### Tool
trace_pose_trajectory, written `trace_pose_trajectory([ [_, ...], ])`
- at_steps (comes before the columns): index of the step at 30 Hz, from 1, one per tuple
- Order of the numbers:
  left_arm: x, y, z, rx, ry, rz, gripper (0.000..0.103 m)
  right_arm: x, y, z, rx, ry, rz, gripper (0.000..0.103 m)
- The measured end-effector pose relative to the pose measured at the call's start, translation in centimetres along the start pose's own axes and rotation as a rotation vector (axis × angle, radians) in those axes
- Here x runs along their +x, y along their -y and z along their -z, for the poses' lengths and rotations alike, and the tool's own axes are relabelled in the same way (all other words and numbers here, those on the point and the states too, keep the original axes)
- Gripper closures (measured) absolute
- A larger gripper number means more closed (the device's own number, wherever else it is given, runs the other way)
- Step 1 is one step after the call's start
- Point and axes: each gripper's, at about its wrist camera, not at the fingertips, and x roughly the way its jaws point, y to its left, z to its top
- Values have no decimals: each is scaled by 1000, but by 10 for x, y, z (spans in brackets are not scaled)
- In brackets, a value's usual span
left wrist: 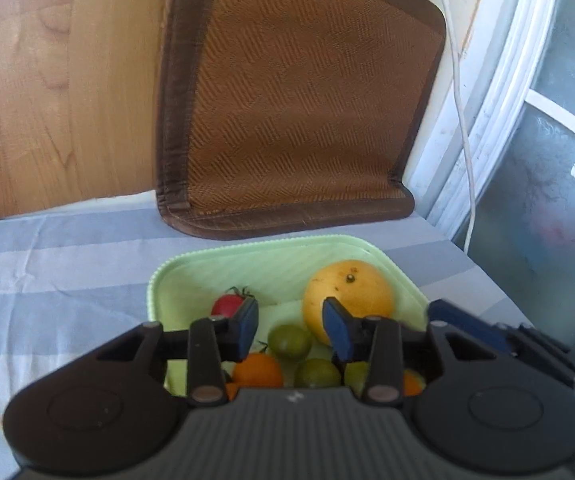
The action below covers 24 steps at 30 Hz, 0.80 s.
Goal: Organize fruits
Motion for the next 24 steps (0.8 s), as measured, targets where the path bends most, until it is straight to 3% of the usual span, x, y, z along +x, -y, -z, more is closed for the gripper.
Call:
trace_pose_trajectory([
  [5, -41, -9, 8, -48, 59, -26, 64, -27, 19, -2, 133, 136, 64, 58],
  [8, -73, -7, 26, -18, 96, -102, 56, -45, 21, 2, 197, 171, 68, 55],
  [11, -101, -7, 52, 7, 128, -173, 49, -61, 9, 14, 239, 150, 32, 54],
  [16, -125, -10, 92, -6, 137, -260, 46, -83, -32, 32, 154, 124, 35, 53],
  [24, -151, -17, 134, -14, 137, -337, 41, -99, -71, 54, 146, 57, 29, 41],
])
